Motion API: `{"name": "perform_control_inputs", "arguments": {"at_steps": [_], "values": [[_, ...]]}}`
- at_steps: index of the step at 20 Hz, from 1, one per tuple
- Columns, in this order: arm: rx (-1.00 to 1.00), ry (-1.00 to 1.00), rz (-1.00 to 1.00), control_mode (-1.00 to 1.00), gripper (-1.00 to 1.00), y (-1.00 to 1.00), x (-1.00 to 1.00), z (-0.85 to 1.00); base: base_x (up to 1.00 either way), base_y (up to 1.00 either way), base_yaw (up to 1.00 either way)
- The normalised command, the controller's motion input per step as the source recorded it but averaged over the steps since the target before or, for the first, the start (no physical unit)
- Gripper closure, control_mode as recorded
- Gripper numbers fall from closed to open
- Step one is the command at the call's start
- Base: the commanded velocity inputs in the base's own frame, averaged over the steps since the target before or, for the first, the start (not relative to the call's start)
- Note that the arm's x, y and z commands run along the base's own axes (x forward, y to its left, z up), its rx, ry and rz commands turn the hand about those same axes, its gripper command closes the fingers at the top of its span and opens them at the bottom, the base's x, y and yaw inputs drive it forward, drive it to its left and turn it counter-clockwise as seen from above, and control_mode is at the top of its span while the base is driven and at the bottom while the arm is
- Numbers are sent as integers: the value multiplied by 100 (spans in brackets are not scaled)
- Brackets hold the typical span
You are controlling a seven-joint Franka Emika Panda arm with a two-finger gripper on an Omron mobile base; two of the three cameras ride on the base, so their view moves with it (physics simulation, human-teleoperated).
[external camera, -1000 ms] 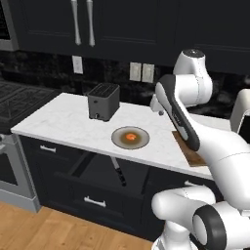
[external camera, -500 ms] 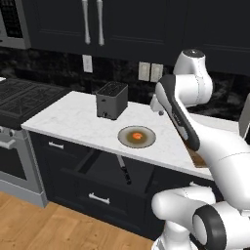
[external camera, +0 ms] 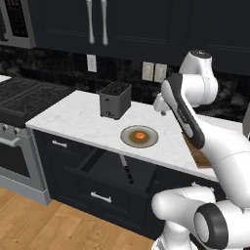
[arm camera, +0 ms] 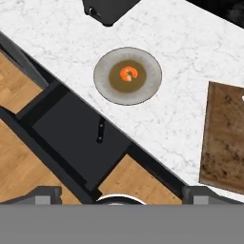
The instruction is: Pick up the knife from the drawer and place it on the cutting board. Then place the meat from the plate to the cutting board.
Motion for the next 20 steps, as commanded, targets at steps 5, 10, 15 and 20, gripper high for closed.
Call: {"name": "perform_control_inputs", "arguments": {"at_steps": [5,10,15,20], "values": [[12,0,2,-100,-100,4,0,-58,0,0,0],[7,0,-1,-100,-100,48,-1,-84,0,0,0],[0,1,-7,-100,-100,70,0,-71,0,0,0],[2,7,-7,-100,-100,52,9,-67,0,0,0]]}}
